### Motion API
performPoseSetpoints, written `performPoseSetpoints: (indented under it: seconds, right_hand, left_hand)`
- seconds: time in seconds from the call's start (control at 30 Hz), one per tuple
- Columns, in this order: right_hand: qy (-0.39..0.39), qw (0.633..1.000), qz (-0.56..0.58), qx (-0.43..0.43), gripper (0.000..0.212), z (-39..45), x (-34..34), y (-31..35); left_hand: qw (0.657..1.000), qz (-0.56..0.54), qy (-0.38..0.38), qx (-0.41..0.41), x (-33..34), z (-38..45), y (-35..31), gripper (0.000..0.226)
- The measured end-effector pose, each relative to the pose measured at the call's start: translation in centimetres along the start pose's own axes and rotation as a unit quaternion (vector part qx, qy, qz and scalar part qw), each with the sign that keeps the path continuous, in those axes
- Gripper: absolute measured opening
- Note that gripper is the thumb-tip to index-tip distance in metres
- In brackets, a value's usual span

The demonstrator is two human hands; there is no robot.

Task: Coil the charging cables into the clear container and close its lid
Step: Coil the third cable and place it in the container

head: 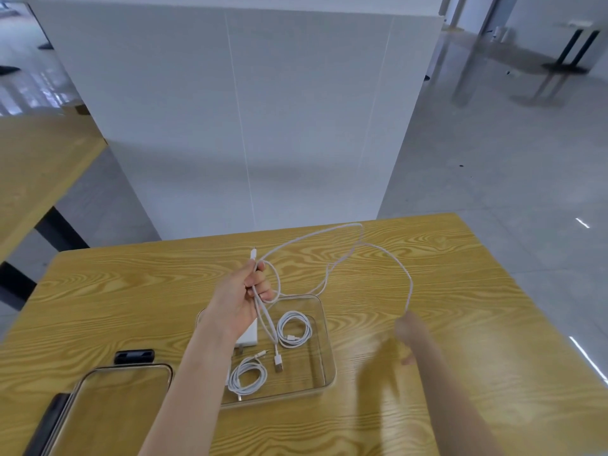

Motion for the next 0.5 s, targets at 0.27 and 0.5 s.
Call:
performPoseSetpoints:
  seconds: [0.27,0.5]
  right_hand:
    - [-0.009,0.999,-0.014,-0.034,0.048,-1.2,-4.8,1.7]
    - [-0.221,0.909,0.181,-0.304,0.043,-9.3,-14.0,10.1]
  left_hand:
    - [1.0,0.002,-0.004,0.002,-0.3,-0.1,-0.2,0.033]
    - [0.999,0.046,0.0,0.005,0.4,-0.2,-0.2,0.034]
Point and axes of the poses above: each hand's wrist, its own z-axis towards the middle knuckle, its own x-axis out of the palm, y = z × x, the point moved 10 cm from there along z, towards the middle knuckle
